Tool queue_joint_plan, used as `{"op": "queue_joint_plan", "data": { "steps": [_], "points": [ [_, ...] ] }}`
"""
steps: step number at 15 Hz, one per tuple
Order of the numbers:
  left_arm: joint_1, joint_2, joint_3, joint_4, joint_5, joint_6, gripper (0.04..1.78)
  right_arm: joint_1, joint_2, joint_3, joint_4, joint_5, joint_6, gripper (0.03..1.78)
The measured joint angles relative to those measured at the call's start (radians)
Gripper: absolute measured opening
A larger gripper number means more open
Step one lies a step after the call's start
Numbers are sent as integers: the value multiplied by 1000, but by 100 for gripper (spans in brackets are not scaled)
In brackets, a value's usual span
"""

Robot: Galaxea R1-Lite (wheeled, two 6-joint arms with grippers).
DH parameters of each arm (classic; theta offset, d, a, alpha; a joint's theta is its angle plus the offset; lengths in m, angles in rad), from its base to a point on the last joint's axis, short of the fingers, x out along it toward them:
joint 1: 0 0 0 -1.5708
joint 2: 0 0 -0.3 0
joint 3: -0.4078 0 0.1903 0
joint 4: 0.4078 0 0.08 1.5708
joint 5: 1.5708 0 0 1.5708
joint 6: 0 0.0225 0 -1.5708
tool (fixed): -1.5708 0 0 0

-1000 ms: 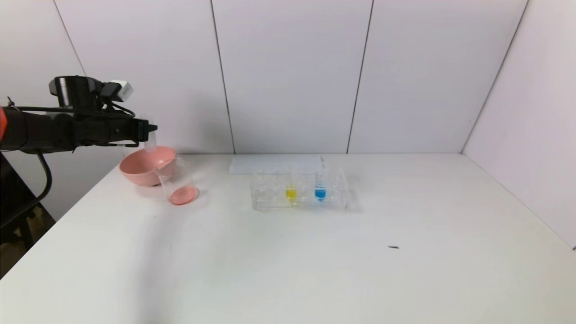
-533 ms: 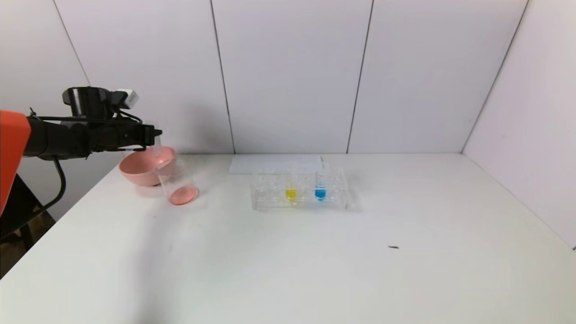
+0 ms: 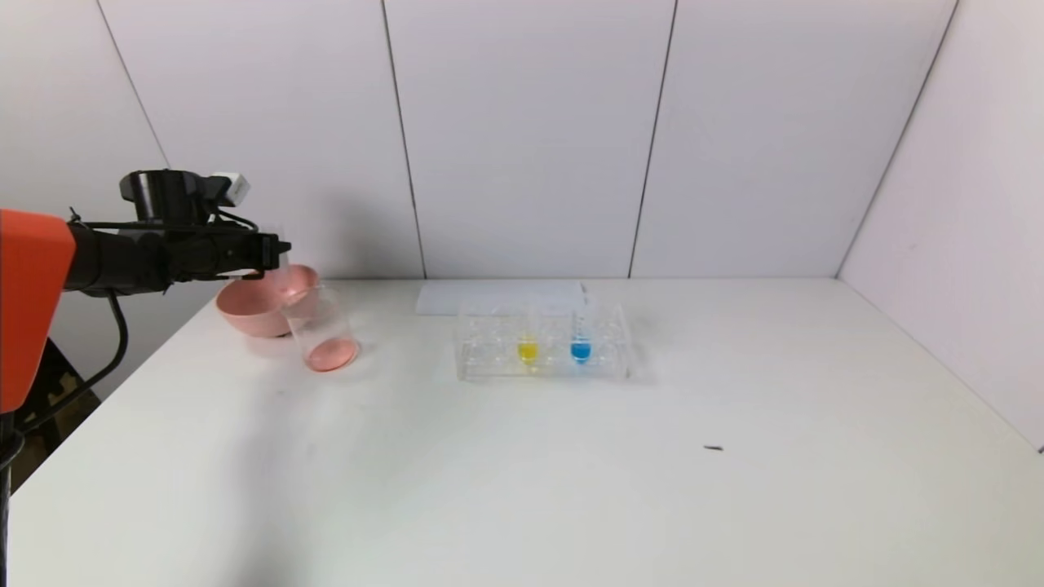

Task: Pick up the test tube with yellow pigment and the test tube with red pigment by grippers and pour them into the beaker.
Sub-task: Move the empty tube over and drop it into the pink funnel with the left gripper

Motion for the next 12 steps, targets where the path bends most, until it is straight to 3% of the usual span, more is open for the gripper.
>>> {"op": "queue_joint_plan", "data": {
  "steps": [12],
  "points": [
    [54,78,-66,12,-4,-1,44,0,0,0,0,0,0,170]
  ]
}}
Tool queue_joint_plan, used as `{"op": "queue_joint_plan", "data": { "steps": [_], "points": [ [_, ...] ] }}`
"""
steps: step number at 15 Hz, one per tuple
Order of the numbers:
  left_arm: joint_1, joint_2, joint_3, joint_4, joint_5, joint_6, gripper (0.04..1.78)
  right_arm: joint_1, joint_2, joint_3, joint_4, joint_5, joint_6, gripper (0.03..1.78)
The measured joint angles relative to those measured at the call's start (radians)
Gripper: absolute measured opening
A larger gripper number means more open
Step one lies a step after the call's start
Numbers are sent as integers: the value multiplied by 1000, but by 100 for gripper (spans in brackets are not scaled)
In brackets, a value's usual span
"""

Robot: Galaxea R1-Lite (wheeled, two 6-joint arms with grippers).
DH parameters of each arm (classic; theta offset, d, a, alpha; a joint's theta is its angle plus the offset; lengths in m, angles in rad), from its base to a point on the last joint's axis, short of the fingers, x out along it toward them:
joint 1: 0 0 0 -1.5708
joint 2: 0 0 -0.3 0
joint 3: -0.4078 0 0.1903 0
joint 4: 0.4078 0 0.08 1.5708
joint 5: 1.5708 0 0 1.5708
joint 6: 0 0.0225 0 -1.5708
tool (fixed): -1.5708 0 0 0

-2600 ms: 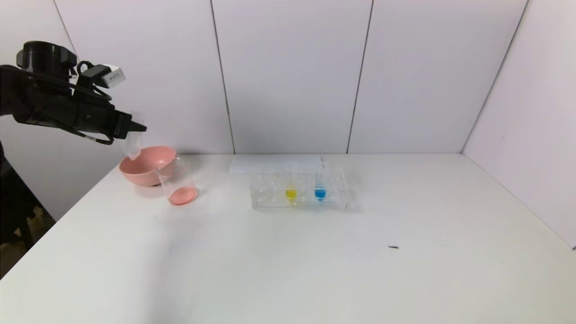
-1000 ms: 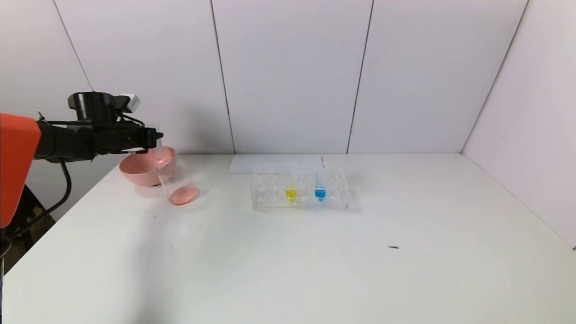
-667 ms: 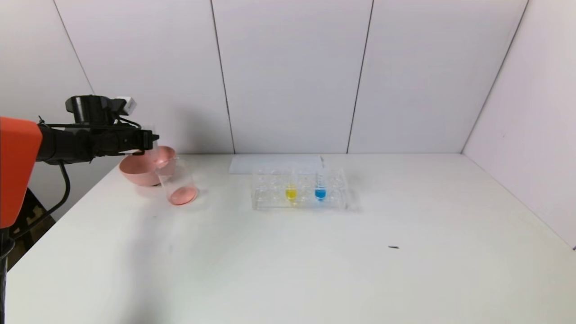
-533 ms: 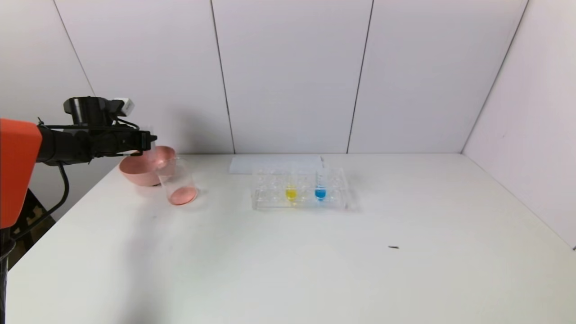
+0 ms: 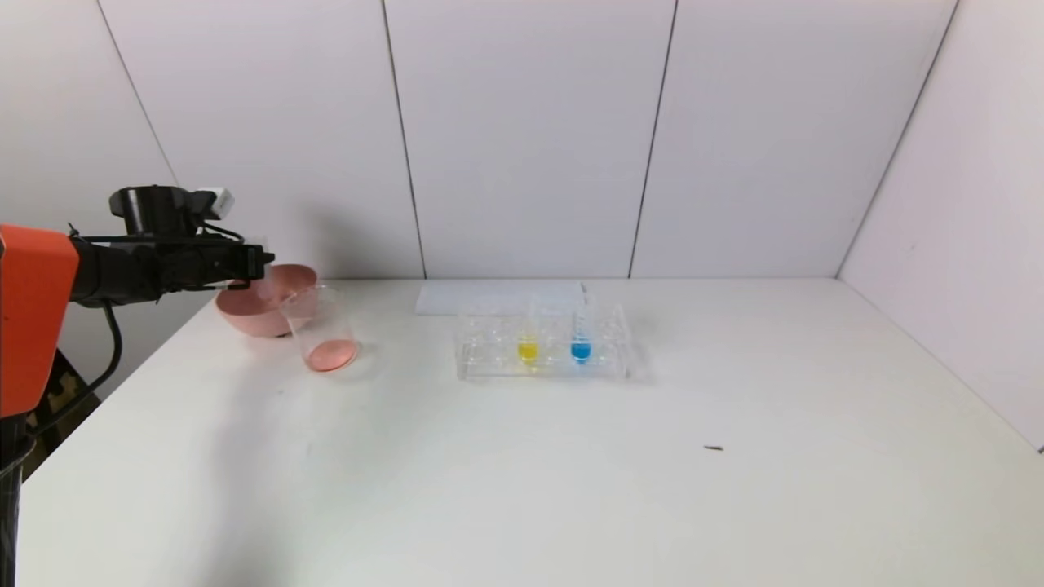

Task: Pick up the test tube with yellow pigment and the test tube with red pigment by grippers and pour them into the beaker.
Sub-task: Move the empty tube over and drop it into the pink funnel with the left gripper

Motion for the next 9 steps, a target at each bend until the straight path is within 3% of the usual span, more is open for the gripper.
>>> {"op": "queue_joint_plan", "data": {
  "steps": [3,5,7,9],
  "points": [
    [3,2,-1,-1,0,0,46,0,0,0,0,0,0,170],
    [3,2,-2,-1,-1,1,56,0,0,0,0,0,0,170],
    [3,2,-4,-3,-1,0,77,0,0,0,0,0,0,170],
    [4,2,-5,-3,-1,0,110,0,0,0,0,0,0,170]
  ]
}}
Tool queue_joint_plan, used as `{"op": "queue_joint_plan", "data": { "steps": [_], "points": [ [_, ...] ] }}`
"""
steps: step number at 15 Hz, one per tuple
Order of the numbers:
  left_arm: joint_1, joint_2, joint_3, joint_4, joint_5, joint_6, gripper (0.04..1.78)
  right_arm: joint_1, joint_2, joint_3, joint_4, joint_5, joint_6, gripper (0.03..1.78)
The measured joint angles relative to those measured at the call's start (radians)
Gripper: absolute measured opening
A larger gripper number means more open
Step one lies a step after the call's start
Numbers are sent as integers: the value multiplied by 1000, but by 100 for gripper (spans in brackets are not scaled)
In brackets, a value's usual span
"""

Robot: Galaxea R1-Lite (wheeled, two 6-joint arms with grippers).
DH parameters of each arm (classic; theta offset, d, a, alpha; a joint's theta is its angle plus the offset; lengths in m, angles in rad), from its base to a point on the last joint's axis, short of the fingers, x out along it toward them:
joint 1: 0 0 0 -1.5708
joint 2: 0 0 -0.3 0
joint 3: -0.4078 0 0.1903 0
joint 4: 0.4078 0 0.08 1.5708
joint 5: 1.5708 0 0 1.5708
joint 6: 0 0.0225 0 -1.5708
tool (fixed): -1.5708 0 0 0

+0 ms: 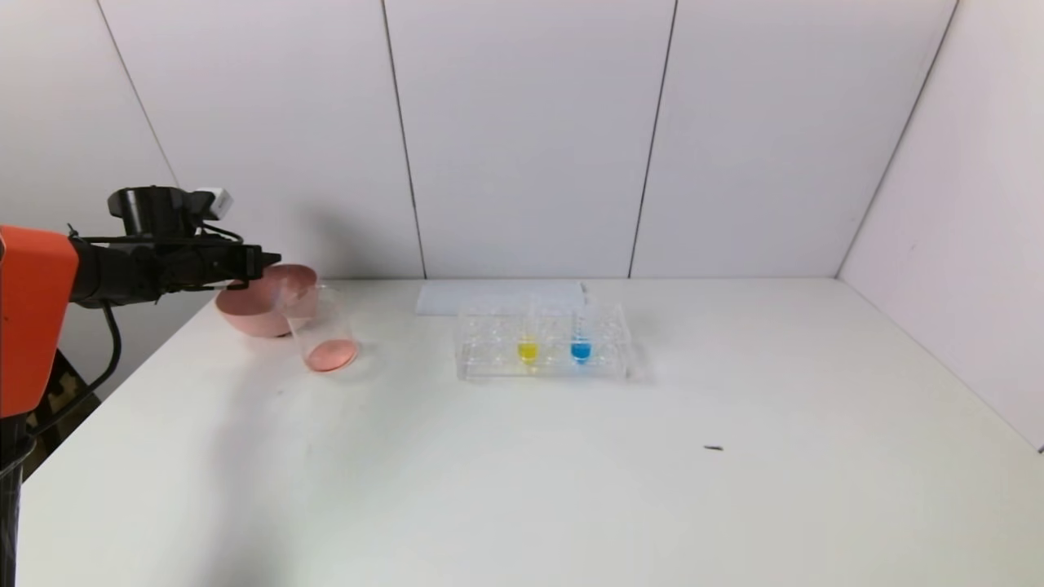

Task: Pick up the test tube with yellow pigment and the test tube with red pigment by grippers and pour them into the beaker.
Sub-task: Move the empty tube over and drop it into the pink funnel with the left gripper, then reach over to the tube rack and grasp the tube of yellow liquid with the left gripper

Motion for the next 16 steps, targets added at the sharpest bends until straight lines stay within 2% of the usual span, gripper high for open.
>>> {"op": "queue_joint_plan", "data": {
  "steps": [3,6,10,16],
  "points": [
    [1,-1,0,-1,-2,0,153,0,0,0,0,0,0,170],
    [1,-8,9,-5,-1,1,175,0,0,0,0,0,0,170],
    [0,-58,51,-9,-3,4,176,0,0,0,0,0,-1,170],
    [-27,-249,238,-12,-6,8,176,0,0,0,0,0,0,170]
  ]
}}
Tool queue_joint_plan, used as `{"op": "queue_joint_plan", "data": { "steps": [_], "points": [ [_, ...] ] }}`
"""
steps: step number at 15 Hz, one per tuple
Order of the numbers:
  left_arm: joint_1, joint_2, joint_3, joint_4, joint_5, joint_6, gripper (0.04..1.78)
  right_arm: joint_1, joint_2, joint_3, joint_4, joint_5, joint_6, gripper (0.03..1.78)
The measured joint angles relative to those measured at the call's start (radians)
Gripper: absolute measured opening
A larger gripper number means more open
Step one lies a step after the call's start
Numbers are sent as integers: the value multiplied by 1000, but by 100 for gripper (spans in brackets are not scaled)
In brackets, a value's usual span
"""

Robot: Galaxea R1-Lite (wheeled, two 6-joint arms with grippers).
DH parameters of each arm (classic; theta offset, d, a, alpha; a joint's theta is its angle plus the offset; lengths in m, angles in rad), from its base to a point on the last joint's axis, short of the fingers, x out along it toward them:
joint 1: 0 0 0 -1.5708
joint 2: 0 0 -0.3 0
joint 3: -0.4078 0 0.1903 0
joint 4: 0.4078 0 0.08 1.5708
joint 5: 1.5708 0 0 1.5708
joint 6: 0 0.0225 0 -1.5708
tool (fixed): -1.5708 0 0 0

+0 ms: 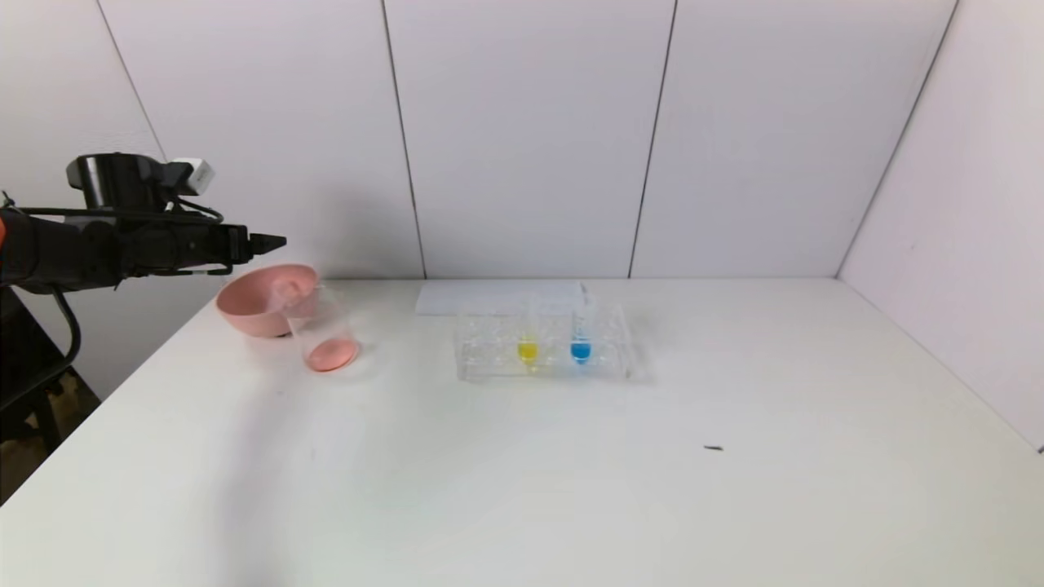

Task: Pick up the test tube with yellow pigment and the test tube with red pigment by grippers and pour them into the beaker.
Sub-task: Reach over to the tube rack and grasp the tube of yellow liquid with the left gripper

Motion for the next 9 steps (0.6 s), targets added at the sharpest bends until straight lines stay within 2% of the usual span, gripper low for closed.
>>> {"op": "queue_joint_plan", "data": {
  "steps": [9],
  "points": [
    [-80,-343,302,0,12,-24,176,0,0,0,0,0,0,170]
  ]
}}
